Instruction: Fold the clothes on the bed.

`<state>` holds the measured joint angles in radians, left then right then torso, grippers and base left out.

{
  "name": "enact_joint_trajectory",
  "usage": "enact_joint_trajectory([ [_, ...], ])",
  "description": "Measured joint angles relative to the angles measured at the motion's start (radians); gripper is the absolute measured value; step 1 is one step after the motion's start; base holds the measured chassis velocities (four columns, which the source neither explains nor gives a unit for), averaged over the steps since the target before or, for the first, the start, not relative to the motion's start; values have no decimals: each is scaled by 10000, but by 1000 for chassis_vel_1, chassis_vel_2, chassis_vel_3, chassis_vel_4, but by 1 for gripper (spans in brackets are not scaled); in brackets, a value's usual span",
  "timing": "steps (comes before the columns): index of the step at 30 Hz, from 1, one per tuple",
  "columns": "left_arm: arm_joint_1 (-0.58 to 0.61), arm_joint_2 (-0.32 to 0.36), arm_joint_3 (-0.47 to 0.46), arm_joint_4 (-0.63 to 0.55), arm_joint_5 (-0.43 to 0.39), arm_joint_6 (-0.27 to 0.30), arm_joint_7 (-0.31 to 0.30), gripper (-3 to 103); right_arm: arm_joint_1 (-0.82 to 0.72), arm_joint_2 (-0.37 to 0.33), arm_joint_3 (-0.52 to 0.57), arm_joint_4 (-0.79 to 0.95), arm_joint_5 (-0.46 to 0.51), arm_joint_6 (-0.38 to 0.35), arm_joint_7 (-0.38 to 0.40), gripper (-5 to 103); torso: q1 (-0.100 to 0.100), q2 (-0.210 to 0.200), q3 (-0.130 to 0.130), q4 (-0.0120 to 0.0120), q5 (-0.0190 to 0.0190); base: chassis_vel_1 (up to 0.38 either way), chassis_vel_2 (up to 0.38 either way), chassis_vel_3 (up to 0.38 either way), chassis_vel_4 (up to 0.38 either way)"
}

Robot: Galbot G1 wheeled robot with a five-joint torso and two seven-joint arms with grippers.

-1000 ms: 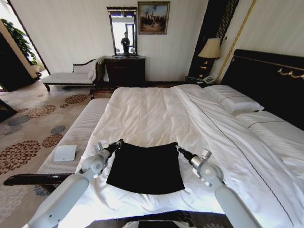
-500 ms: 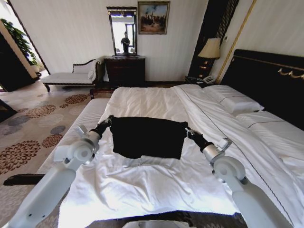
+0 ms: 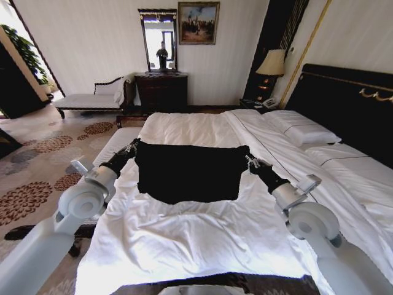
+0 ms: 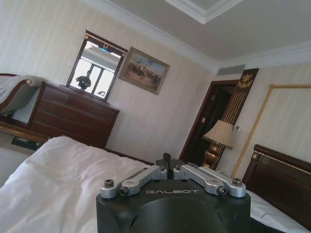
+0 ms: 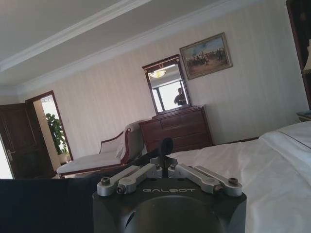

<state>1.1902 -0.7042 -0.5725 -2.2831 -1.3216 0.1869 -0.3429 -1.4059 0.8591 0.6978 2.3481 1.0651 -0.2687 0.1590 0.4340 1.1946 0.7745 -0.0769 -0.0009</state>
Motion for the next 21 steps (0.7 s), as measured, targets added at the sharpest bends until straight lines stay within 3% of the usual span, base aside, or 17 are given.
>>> enact_joint_trajectory([
  [5, 1681, -350, -1035, -656, 192, 49, 24, 0, -1051, 294, 298, 636, 76, -127, 131, 0, 0, 0, 0, -2, 2, 0, 0, 0, 0],
  [8, 3378, -1054, -2138, -1436, 435, 90, 159, 0, -2172, 674, 449, 1444, -35, -266, 234, 0, -1, 1, -2, 3, 2, 0, 0, 0, 0],
  [14, 5346, -2278, -2928, -2194, 568, 251, 195, 0, -3540, 1064, 686, 1589, 81, -659, 726, 0, -3, 1, -2, 1, 4, 0, 0, 0, 0],
  [17, 5587, -2468, -2936, -2209, 651, 292, 275, 0, -3648, 1102, 626, 1588, 199, -793, 921, 0, -2, 1, -1, 3, 3, 0, 0, 0, 0],
  [21, 4985, -2469, -2401, -1664, 724, 354, 160, 0, -3236, 1050, 156, 1576, 199, -829, 1088, 0, -3, 0, 0, -2, 0, 0, 0, 0, 0],
])
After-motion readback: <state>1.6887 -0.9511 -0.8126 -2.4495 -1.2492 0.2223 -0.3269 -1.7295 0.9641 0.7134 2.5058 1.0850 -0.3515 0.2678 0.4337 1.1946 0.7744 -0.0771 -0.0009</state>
